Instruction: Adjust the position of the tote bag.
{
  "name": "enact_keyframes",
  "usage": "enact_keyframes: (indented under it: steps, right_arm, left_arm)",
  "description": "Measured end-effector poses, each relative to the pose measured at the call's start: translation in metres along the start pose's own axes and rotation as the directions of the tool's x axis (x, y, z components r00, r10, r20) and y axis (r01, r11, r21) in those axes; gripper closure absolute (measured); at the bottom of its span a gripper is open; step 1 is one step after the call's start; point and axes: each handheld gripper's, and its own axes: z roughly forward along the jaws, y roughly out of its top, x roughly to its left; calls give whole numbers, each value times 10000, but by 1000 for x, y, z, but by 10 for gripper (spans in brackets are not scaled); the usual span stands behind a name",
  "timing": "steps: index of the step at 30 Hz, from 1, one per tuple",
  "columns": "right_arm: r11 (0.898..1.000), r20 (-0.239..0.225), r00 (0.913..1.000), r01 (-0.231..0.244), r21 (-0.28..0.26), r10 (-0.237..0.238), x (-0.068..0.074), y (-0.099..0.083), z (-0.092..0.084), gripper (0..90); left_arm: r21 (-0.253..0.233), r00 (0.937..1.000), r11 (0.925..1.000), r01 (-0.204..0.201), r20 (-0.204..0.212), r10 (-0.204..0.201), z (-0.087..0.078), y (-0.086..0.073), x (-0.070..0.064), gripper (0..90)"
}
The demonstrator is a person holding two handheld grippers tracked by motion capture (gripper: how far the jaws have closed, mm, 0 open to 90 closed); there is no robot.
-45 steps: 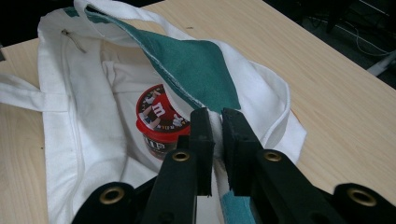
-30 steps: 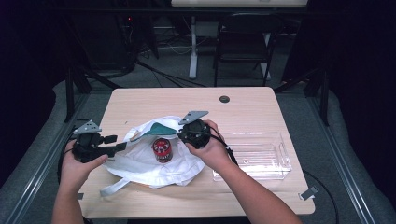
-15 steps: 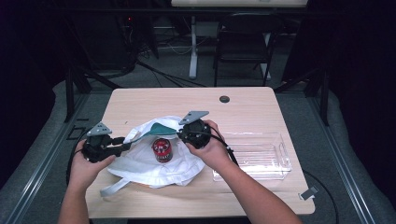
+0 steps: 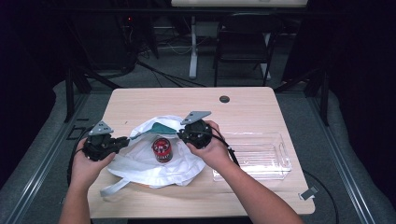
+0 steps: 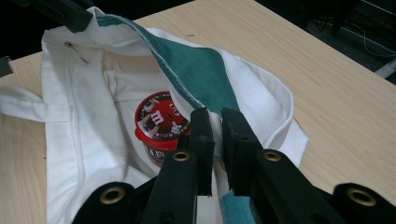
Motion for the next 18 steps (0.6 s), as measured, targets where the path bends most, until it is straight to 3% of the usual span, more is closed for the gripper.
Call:
enact_keyframes:
  steps: [18]
  right_arm:
    - [9997, 101, 9998, -164, 177, 163, -6, 6, 1, 833]
  left_arm:
    - [-40, 9993, 9993, 365, 15, -365, -1, 9, 3, 842]
